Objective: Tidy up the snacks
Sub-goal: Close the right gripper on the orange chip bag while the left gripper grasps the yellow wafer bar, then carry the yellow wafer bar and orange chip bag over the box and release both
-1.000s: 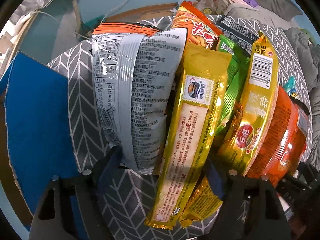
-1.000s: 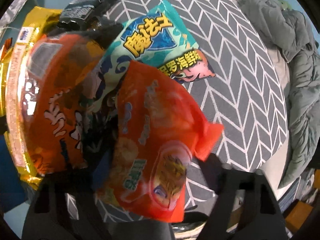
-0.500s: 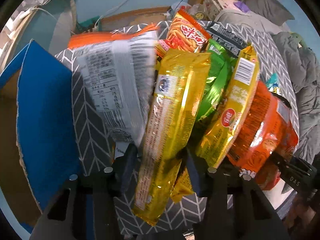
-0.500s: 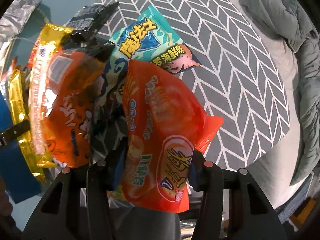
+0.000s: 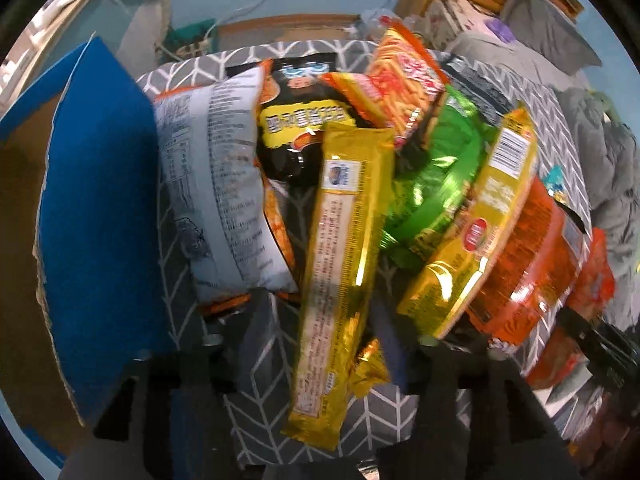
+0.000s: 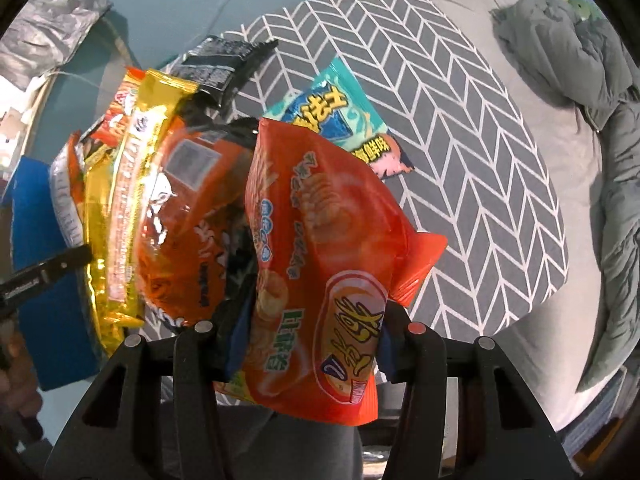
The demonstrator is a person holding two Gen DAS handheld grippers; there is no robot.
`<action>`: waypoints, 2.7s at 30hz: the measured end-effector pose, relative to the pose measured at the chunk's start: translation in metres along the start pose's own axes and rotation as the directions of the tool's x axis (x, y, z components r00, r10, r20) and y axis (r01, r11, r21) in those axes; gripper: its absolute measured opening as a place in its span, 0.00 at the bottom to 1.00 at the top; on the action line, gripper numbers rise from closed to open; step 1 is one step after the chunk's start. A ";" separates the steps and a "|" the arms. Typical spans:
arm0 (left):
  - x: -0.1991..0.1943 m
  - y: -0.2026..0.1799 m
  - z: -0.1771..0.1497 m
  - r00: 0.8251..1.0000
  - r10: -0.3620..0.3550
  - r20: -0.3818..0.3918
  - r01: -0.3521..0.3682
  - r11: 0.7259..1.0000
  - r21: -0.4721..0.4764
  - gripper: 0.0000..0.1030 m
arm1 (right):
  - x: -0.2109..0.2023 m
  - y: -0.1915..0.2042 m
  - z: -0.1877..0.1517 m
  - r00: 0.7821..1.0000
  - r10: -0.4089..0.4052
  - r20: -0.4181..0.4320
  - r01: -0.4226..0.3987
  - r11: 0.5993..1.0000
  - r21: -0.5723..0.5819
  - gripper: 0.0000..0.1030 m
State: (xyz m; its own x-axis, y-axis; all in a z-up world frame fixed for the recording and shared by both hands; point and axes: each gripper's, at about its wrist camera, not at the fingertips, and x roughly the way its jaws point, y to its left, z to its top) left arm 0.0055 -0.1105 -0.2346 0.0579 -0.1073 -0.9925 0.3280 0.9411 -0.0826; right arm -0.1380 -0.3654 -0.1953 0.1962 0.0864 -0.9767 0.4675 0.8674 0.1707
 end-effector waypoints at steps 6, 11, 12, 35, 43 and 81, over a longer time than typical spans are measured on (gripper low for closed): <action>0.019 0.002 0.008 0.999 -0.010 -0.040 0.010 1.000 -0.004 0.62 | -0.008 -0.003 0.003 1.000 0.015 0.015 -0.015 1.000 0.002 0.49; 0.028 -0.011 0.012 1.000 0.012 -0.022 -0.011 0.999 0.047 0.68 | -0.014 -0.005 0.002 1.000 0.013 0.025 -0.012 1.000 -0.010 0.49; 0.030 -0.013 0.012 1.000 0.017 -0.025 -0.016 0.998 0.056 0.68 | -0.017 -0.004 0.001 1.000 0.012 0.028 -0.012 1.000 -0.012 0.49; -0.001 -0.018 -0.005 0.999 0.036 0.008 -0.036 0.997 0.069 0.32 | -0.043 0.033 0.001 0.997 0.041 0.064 -0.033 0.992 -0.120 0.49; -0.043 -0.018 -0.018 0.997 0.034 0.074 -0.039 0.997 0.065 0.32 | -0.053 0.062 0.013 0.995 0.072 0.070 -0.057 0.979 -0.195 0.49; -0.218 0.135 -0.060 0.930 -0.032 0.366 0.154 0.939 -0.309 0.32 | -0.089 0.280 0.028 0.941 0.339 -0.021 -0.281 0.741 -0.610 0.49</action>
State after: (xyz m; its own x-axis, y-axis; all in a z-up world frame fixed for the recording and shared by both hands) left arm -0.0197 0.0588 -0.0346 0.3888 -0.2476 -0.8874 0.0257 0.9657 -0.2582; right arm -0.0008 -0.1441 -0.0566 0.3254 0.3854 -0.8635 -0.2339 0.9176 0.3214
